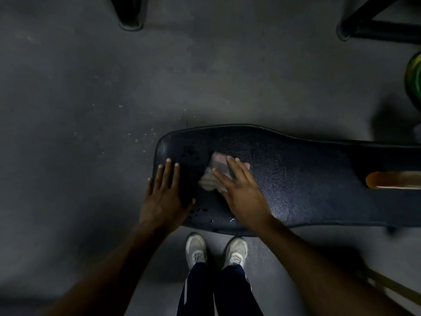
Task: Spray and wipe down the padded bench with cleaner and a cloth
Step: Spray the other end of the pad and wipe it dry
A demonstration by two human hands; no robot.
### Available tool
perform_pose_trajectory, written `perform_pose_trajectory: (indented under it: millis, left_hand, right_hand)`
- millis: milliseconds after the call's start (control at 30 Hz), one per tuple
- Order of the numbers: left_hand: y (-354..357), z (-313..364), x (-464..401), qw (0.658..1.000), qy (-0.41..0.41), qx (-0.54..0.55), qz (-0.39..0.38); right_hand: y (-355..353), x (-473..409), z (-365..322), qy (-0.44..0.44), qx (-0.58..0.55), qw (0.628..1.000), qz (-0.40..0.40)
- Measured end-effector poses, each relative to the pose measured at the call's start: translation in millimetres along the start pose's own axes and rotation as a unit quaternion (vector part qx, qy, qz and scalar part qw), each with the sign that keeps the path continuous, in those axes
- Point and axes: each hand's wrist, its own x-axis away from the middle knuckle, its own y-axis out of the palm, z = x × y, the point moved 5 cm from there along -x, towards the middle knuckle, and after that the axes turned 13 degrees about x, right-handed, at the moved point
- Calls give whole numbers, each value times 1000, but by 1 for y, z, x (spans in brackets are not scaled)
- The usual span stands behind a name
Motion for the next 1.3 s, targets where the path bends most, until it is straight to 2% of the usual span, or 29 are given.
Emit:
perform_pose_trajectory:
  millis: [167, 367, 433, 500, 667, 733, 900, 1033, 1133, 1300]
  left_hand:
    - [9, -5, 17, 998, -46, 39, -17]
    - [18, 3, 12, 995, -70, 66, -6]
    - [20, 4, 13, 995, -68, 66, 13]
    - [23, 4, 12, 995, -69, 67, 20]
    - [26, 3, 9, 996, -70, 51, 11]
    - [26, 2, 9, 996, -70, 49, 12]
    - [28, -1, 9, 995, -66, 66, 30]
    - [27, -1, 10, 994, -67, 70, 45]
    - [27, 0, 10, 994, -71, 71, 48]
    - [29, -2, 11, 995, -75, 63, 37]
  right_hand:
    - [0, 24, 49, 59, -20, 998, -12]
    - [-15, -63, 69, 141, -62, 988, 24]
    - [-21, -92, 45, 105, -49, 993, 23]
    - [-26, -106, 7, 34, -55, 998, 8]
    - [-16, -75, -58, -108, -68, 992, -7]
    - [-9, -57, -47, -115, -61, 992, 6]
    - [-16, -61, 12, -19, -40, 999, -10]
    - [-26, -108, -1, 11, -55, 998, 8]
    - [-25, -142, -44, -23, -67, 997, -10]
    - [-20, -151, -115, -156, -20, 986, -49]
